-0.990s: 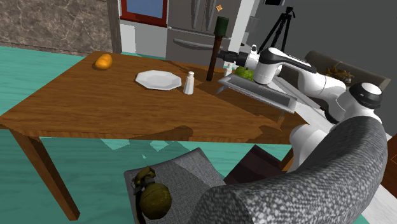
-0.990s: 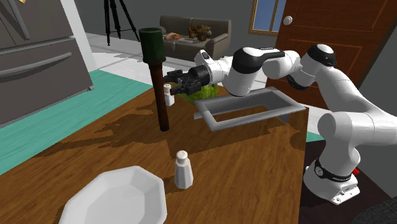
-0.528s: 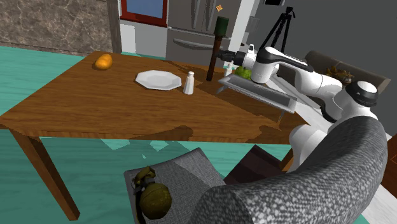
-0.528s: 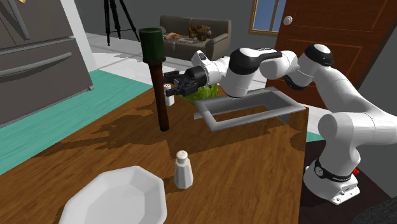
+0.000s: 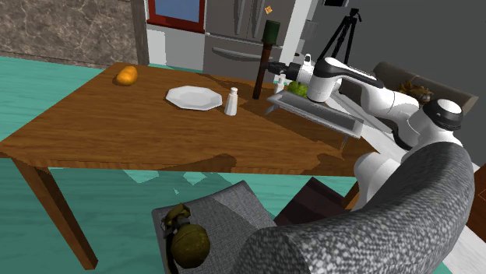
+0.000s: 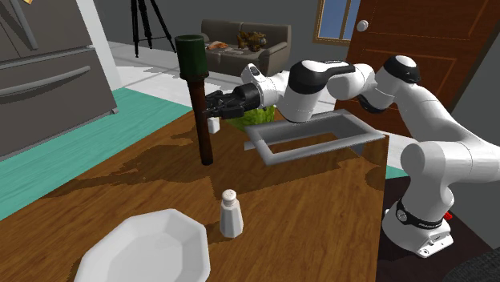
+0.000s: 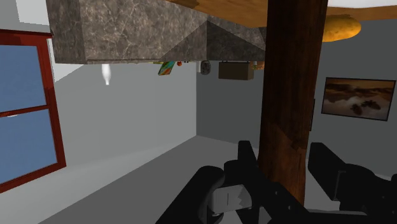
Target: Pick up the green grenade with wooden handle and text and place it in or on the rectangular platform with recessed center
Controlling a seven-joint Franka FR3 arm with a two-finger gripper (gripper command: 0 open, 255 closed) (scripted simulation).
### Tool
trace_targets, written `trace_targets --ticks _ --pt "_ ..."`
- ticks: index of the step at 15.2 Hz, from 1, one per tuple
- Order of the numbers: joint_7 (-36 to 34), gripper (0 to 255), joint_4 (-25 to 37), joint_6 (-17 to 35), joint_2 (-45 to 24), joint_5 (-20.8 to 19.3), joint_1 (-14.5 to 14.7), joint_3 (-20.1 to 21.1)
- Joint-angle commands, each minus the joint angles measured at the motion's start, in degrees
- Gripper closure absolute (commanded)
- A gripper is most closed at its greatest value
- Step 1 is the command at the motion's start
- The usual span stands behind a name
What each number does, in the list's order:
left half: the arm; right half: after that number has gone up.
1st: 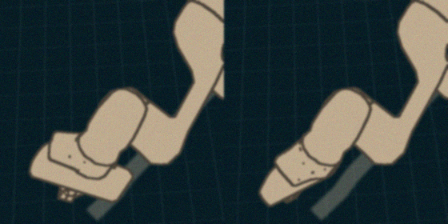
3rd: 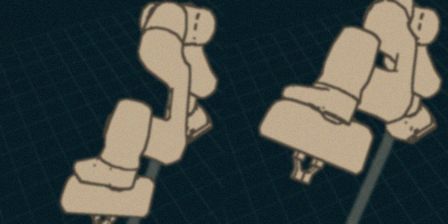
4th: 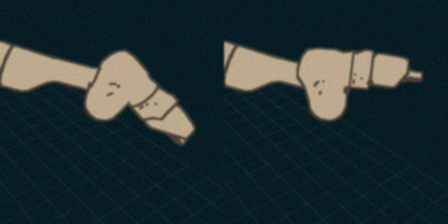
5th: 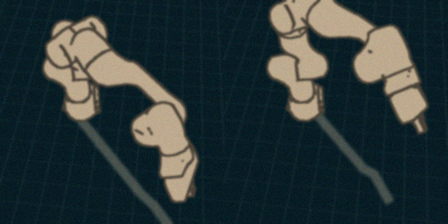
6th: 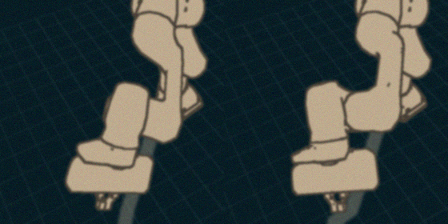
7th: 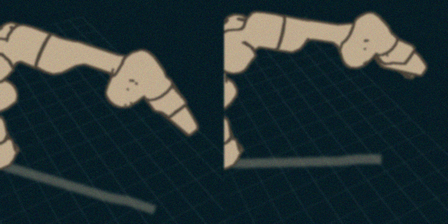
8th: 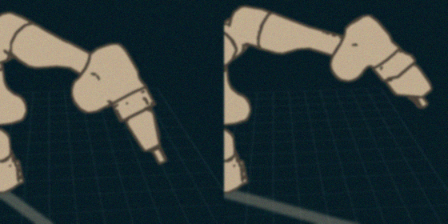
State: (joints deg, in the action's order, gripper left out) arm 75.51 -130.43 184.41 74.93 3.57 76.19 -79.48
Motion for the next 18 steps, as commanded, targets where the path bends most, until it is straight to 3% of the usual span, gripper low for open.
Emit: trace_targets --ticks 1,18 --pt "0.01 255 0.01 0.01 0.00 -0.01 -0.01 -0.01" --pt "-5.98 255 4.66 -3.97 -7.62 3.27 -1.16 5.60"
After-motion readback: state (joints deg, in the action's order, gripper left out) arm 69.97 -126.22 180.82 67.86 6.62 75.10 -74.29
